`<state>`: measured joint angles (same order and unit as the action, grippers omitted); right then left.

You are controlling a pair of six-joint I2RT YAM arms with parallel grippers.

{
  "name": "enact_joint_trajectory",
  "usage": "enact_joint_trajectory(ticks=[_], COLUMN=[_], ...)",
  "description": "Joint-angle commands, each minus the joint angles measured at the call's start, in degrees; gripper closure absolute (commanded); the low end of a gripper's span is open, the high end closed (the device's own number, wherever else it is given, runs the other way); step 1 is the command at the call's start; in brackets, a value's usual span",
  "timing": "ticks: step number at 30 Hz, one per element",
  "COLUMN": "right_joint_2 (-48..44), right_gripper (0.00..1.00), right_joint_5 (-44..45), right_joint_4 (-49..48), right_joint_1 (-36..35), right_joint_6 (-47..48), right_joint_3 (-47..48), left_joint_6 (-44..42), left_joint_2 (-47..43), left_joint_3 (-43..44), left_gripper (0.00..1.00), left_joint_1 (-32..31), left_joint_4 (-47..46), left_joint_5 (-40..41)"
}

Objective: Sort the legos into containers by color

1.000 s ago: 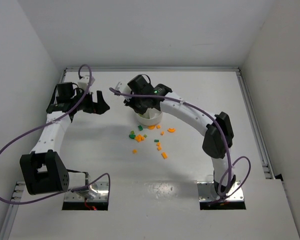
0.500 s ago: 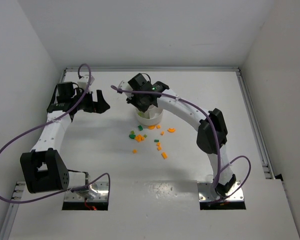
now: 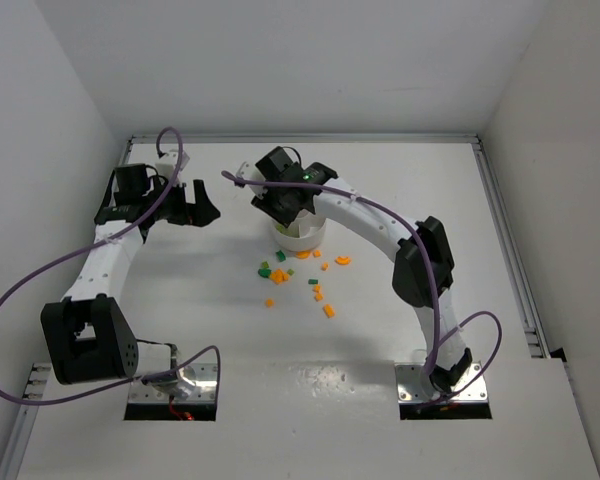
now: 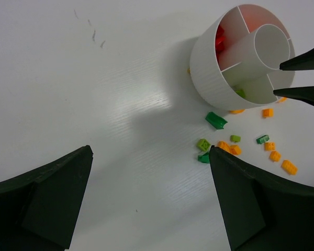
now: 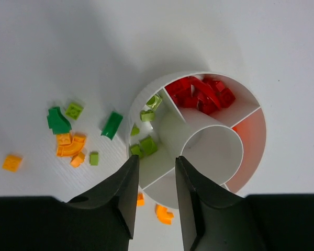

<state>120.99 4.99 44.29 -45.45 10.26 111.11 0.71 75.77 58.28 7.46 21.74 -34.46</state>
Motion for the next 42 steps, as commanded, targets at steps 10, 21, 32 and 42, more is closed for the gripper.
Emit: enact_joint_trajectory(ticks=[10,21,32,42], right_joint_2=[-3.7,3.2,8.7,13.7], right_gripper=[0.83,0.82,0.69,0.68], right_joint_5=[-15.7,-11.8,-6.7,-4.9], right_joint_4=[0.0,-3.1,-5.0,-5.0], right_joint_1=[-4.3,-6.1,-6.6,-5.4], right_joint_6=[-1.1,-7.6,-15.0,-17.5], right_joint_3=[-9.3,-3.4,1.1,1.9], left_joint_6=[0.6,1.1,1.7,1.7], left_joint_2=[-0.6,-1.7,-1.7,-1.7], left_joint_3=[0.9,0.3,0.3,-0.2], left_gripper=[0.00,0.00,0.00,0.00], left_joint_1=[-0.4,0.1,0.1,0.6], left_joint_4=[-1.5,-2.0,-2.0,-2.6], left_joint_5=[-0.1,1.0,2.1,2.1])
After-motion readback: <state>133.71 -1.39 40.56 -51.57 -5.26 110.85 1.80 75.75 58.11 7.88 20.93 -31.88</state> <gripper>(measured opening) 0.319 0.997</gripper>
